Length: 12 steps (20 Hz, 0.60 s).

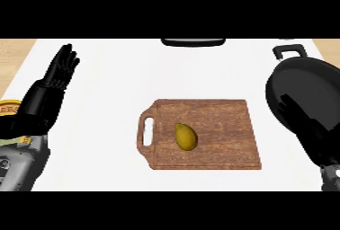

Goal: Pick the lemon from the cutting board and place it in the pot

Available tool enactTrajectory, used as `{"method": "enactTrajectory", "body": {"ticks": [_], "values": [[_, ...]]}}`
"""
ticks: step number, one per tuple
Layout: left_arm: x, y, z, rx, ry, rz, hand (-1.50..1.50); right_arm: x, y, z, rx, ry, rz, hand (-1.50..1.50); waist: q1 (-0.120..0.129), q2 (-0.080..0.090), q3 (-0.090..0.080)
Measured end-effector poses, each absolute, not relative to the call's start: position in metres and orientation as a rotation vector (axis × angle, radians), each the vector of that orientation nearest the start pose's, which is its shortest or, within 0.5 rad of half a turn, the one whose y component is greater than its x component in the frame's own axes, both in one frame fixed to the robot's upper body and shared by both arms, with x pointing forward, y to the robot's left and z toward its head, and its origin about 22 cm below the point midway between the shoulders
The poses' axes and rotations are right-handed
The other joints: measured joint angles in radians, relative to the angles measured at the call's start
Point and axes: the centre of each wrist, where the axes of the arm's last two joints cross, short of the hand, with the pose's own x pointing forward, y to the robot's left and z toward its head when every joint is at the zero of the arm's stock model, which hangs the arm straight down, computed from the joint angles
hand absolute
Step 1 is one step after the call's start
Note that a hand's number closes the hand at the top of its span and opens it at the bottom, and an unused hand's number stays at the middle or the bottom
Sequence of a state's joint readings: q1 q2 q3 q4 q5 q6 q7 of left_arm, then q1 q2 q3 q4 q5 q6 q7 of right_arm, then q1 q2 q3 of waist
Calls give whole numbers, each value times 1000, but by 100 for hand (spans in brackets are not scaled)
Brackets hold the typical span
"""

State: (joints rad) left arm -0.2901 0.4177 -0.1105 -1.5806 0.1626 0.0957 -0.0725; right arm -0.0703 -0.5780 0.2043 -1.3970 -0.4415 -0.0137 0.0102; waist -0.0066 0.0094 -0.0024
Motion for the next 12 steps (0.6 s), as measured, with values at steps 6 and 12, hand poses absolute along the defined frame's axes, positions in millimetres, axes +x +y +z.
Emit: {"method": "enactTrajectory", "body": {"ticks": [6,12], "values": [[306,262,90,126,-1818,-172,0,307,-270,57,213,-1635,390,150,88,8,6],[308,257,82,100,-1710,-71,0,342,-240,73,181,-1885,691,-150,126,17,5]]}}
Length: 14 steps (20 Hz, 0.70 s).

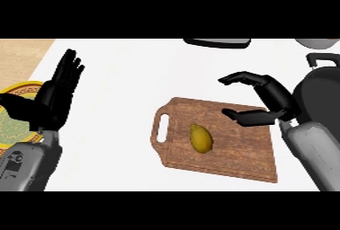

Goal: Pick the lemon from the cutting board and place it in the pot

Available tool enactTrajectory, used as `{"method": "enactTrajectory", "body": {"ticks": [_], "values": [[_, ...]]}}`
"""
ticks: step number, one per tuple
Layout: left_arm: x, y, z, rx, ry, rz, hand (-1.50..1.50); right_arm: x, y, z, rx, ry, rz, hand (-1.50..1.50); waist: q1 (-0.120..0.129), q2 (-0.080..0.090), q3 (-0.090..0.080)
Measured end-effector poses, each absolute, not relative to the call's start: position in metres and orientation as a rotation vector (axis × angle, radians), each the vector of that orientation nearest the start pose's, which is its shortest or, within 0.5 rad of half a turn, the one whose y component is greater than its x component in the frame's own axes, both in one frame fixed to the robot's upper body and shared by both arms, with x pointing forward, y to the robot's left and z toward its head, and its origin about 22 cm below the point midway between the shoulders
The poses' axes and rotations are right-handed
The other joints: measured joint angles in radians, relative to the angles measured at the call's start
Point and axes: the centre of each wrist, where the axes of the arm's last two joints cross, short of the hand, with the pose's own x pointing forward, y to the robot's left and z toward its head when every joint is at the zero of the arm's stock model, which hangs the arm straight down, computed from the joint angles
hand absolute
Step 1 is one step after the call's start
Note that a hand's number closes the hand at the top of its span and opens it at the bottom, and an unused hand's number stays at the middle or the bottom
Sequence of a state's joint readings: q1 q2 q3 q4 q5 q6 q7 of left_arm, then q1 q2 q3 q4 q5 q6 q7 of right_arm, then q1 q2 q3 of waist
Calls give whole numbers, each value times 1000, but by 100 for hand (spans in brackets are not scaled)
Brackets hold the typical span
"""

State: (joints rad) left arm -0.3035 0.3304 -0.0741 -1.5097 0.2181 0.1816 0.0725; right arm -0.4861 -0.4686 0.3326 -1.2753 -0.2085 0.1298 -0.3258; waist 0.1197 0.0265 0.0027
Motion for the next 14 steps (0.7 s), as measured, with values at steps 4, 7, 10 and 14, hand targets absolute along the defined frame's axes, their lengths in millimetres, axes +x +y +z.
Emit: {"method": "enactTrajectory", "body": {"ticks": [4,7,10,14], "values": [[307,259,80,111,-1671,-28,0,362,-232,65,318,-2009,747,-150,-18,-1,1],[304,264,81,131,-1651,0,0,379,-230,65,391,-2056,830,-150,-37,-7,1],[298,270,82,155,-1636,23,0,395,-223,80,436,-2021,975,-150,-58,-14,-1],[292,268,77,165,-1623,35,0,405,-211,100,421,-1892,1254,-150,-72,-20,-2]]}}
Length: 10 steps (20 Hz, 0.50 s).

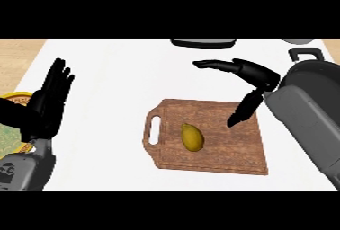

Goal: Pick the lemon from the cutting board and place it in the pot

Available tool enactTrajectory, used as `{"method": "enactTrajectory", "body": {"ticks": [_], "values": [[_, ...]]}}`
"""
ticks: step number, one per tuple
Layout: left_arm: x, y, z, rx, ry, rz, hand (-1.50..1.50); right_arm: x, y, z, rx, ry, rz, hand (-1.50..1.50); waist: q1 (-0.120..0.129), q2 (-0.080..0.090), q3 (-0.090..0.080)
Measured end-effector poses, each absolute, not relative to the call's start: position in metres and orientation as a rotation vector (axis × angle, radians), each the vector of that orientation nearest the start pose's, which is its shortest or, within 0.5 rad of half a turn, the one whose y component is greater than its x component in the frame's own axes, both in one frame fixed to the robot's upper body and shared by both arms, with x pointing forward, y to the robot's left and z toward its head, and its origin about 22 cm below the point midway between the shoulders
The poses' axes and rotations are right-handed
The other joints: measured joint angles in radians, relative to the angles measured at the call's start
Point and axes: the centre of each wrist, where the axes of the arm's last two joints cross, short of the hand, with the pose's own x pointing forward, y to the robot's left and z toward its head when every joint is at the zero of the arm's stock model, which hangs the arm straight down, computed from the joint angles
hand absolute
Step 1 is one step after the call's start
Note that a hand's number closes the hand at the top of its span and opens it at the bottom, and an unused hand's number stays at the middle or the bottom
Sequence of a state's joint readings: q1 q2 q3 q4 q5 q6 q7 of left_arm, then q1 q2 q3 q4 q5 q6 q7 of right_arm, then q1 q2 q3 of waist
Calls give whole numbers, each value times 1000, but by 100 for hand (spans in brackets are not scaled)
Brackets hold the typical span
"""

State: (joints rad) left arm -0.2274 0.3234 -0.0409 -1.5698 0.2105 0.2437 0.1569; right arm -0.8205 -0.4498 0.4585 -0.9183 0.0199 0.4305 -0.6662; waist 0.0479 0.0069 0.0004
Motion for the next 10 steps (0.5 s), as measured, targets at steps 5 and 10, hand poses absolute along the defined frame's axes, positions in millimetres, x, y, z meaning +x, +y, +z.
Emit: {"method": "enactTrajectory", "body": {"ticks": [5,10], "values": [[295,275,83,176,-1617,51,0,407,-173,121,362,-1728,1595,-150,-21,-5,-1],[289,274,84,188,-1613,57,0,394,-141,121,307,-1564,1836,-150,-35,-10,-1]]}}
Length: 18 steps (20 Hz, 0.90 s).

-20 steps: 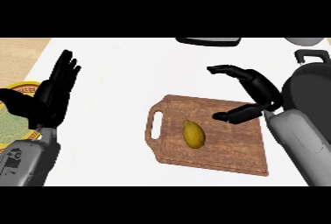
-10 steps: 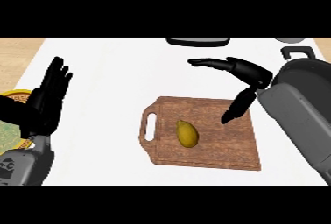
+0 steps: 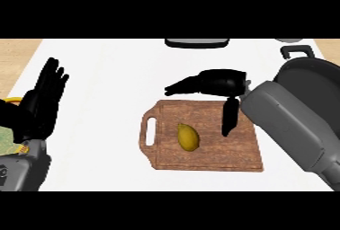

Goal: Pick the lemon from the cutting board and place it in the pot

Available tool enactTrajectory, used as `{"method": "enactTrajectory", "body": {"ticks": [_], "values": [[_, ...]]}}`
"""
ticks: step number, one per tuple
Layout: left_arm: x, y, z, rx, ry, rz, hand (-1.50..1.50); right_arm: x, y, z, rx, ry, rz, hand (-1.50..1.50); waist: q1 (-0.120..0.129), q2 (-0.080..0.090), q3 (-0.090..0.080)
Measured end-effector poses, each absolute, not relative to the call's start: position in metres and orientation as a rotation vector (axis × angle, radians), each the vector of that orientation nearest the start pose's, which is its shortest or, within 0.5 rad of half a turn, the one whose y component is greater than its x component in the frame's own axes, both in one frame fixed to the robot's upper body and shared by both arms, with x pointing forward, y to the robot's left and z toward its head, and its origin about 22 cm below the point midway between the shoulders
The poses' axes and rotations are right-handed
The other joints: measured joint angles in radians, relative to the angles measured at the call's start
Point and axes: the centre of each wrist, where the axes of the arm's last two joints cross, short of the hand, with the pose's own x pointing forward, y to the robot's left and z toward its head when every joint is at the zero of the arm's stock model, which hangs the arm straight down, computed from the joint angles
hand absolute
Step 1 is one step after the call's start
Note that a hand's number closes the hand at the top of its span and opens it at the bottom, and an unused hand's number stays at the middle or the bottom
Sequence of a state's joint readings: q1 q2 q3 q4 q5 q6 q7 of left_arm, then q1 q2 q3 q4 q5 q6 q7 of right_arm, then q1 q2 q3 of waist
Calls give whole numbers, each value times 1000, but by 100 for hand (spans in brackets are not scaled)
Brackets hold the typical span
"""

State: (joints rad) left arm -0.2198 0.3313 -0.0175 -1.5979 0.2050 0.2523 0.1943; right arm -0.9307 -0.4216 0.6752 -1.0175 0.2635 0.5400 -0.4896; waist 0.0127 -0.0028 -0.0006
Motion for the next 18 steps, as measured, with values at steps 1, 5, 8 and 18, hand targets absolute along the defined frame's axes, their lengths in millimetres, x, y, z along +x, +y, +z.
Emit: {"method": "enactTrajectory", "body": {"ticks": [1,5,8,18], "values": [[288,276,85,190,-1611,57,0,393,-136,120,296,-1537,1862,-150,-1,0,0],[289,279,90,197,-1611,68,0,377,-125,110,271,-1468,1914,-150,-10,0,0],[284,276,90,190,-1610,68,0,367,-116,98,272,-1448,1924,-150,-9,1,0],[283,272,80,197,-1613,62,0,352,-108,71,152,-1377,1969,-150,-9,3,1]]}}
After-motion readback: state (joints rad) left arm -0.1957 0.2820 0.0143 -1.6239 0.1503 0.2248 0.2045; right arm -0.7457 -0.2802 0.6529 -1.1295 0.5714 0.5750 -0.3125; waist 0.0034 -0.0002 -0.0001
